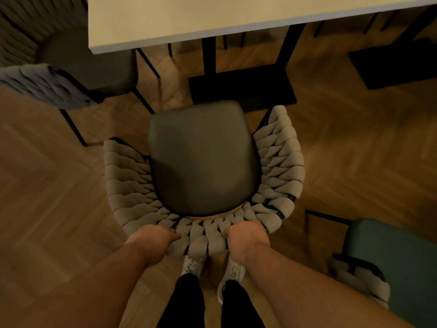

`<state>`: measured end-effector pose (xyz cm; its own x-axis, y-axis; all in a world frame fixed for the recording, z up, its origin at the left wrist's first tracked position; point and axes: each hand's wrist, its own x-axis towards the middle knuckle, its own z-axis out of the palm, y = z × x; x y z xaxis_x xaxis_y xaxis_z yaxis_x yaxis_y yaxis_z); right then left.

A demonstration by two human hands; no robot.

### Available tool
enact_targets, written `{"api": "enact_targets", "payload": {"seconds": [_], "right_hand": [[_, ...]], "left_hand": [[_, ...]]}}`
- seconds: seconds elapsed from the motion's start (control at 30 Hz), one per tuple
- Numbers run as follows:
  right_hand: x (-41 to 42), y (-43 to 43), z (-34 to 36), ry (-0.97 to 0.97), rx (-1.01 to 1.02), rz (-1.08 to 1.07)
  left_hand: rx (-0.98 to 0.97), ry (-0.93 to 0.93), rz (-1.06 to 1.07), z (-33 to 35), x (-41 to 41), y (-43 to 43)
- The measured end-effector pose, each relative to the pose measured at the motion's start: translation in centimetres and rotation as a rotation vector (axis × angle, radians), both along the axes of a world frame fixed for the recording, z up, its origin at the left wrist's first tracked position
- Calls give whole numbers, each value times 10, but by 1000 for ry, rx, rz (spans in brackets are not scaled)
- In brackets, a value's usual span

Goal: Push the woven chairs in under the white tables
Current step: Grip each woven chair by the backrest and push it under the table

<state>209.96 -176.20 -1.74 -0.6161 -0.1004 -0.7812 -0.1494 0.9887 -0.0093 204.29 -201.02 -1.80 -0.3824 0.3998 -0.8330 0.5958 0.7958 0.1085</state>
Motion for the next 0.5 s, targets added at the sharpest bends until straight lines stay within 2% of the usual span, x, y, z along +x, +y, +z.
{"api": "enact_targets", "payload": {"seconds": [0.3,0.5], "right_hand": [[6,5,30,-1,-60,-70],[24,12,59,63,-147,-294]], "left_hand": [[-94,-120,-48,11,-13,5],[-195,-203,-274,40,-32,31]]}}
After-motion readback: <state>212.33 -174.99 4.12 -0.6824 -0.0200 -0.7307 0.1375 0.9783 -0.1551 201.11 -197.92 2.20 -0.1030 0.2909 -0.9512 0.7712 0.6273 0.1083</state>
